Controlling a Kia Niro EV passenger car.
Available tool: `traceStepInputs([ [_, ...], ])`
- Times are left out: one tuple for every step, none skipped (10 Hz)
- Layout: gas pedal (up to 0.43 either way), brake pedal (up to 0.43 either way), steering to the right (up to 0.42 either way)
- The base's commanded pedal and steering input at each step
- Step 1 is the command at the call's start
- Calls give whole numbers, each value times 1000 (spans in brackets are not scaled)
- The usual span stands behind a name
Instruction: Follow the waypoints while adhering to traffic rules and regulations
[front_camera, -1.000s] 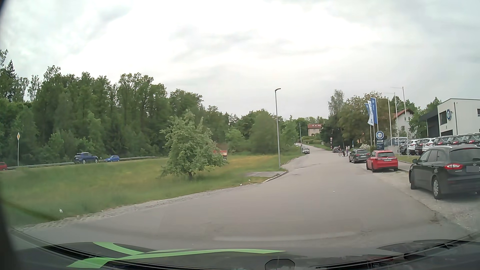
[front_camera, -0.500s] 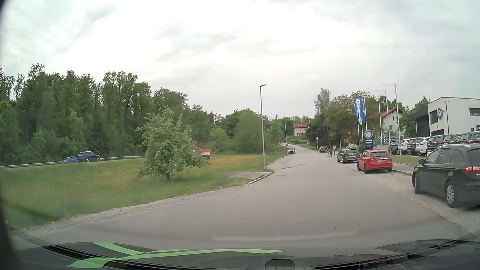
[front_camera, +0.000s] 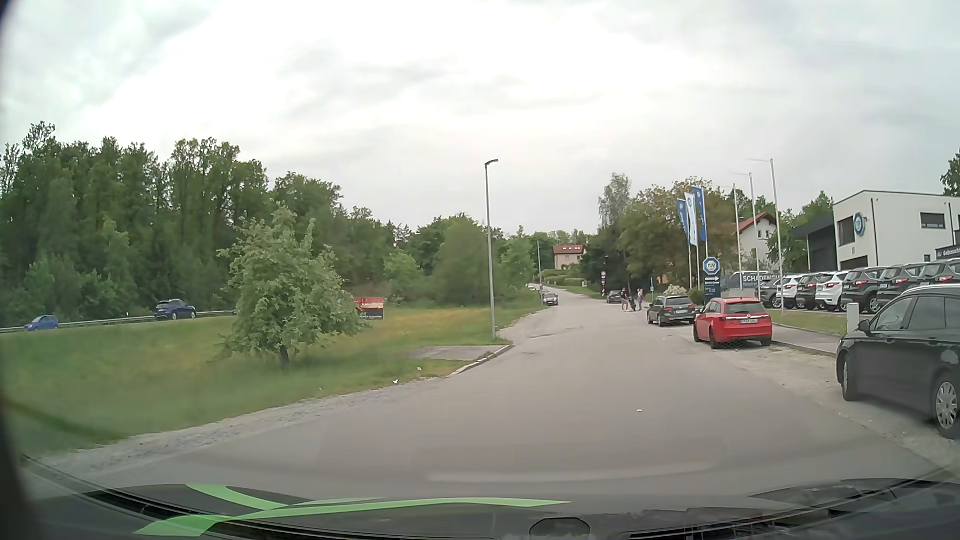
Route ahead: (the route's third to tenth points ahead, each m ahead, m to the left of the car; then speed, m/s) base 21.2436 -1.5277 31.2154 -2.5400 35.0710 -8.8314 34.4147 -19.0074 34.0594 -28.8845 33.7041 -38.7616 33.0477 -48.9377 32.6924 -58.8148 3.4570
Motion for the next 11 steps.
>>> traceStepInputs([
  [98,0,134],
  [87,0,130],
  [87,0,127],
  [87,0,122],
  [87,0,113],
  [87,0,106],
  [87,0,96],
  [79,0,89],
  [79,0,84],
  [67,0,76],
  [59,0,67],
])
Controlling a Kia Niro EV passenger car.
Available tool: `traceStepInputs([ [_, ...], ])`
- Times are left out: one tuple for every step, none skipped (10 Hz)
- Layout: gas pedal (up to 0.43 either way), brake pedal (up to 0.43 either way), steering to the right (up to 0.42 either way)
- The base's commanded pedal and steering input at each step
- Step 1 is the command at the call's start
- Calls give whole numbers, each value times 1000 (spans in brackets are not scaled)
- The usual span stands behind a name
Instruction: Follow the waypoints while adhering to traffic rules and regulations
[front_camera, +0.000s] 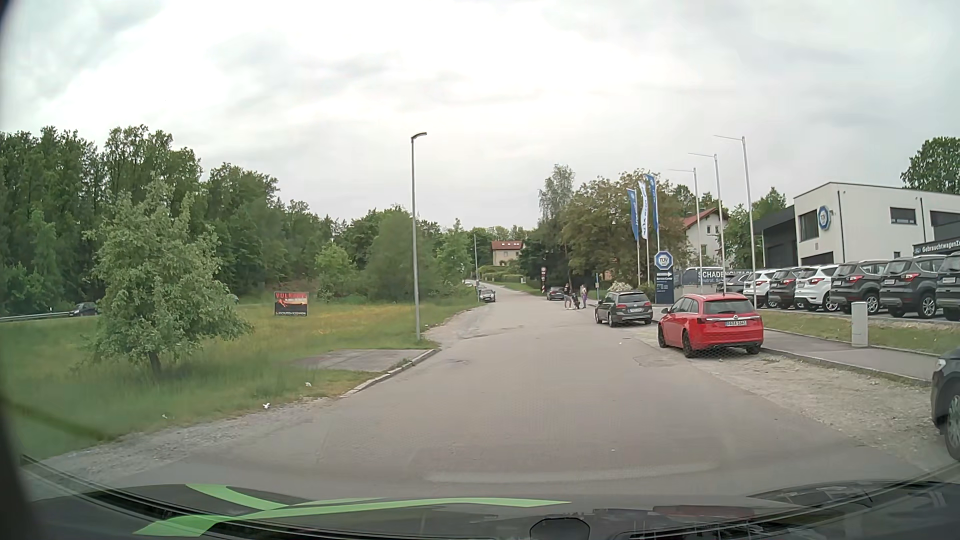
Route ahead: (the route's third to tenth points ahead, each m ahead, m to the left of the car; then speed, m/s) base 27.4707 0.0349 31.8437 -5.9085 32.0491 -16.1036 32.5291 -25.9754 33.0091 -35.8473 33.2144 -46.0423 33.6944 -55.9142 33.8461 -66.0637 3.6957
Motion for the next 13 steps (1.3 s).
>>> traceStepInputs([
  [59,0,61],
  [59,0,54],
  [59,0,51],
  [59,0,47],
  [59,0,45],
  [59,0,44],
  [59,0,42],
  [59,0,39],
  [59,0,33],
  [59,0,24],
  [59,0,18],
  [59,0,14],
  [59,0,13],
])
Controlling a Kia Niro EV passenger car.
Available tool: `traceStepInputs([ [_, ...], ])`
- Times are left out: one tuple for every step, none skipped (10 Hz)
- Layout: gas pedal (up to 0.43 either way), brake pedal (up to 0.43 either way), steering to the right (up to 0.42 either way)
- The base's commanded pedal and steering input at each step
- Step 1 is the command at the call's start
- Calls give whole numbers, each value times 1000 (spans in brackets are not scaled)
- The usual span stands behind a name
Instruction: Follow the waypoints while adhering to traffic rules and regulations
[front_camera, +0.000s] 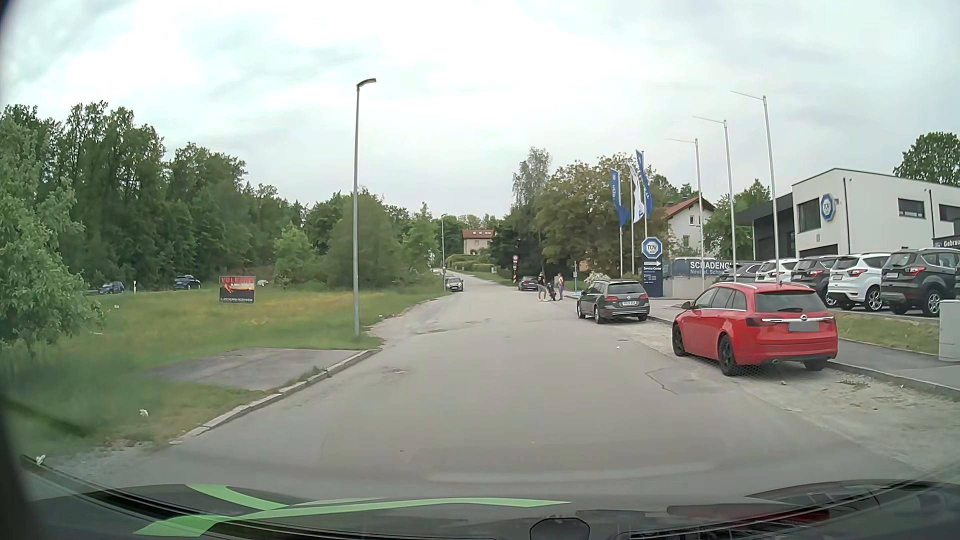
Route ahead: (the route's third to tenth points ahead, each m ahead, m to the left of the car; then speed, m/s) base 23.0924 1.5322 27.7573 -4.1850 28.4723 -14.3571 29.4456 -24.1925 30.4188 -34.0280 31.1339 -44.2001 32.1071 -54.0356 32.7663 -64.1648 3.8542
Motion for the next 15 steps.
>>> traceStepInputs([
  [59,0,13],
  [47,0,13],
  [47,0,13],
  [47,0,12],
  [47,0,10],
  [39,0,9],
  [39,0,8],
  [39,0,8],
  [39,0,7],
  [39,0,6],
  [39,0,6],
  [39,0,6],
  [39,0,6],
  [39,0,5],
  [39,0,5],
])
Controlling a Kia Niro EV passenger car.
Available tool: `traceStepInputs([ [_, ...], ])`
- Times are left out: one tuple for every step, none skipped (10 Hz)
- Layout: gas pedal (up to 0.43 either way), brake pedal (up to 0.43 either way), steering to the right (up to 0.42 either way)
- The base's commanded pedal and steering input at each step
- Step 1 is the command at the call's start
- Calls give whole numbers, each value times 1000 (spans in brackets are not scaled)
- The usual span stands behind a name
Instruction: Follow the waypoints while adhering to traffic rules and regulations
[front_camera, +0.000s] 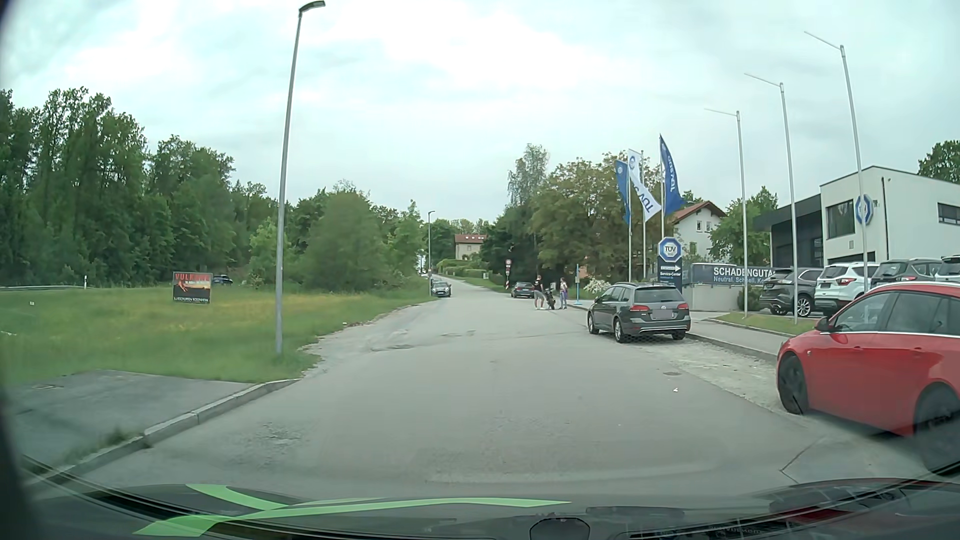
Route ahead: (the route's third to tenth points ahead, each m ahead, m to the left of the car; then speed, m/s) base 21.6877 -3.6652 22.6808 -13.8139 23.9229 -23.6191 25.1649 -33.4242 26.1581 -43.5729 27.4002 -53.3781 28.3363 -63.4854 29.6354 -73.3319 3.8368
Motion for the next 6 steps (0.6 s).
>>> traceStepInputs([
  [39,0,5],
  [39,0,4],
  [39,0,4],
  [39,0,4],
  [28,0,4],
  [28,0,4],
])
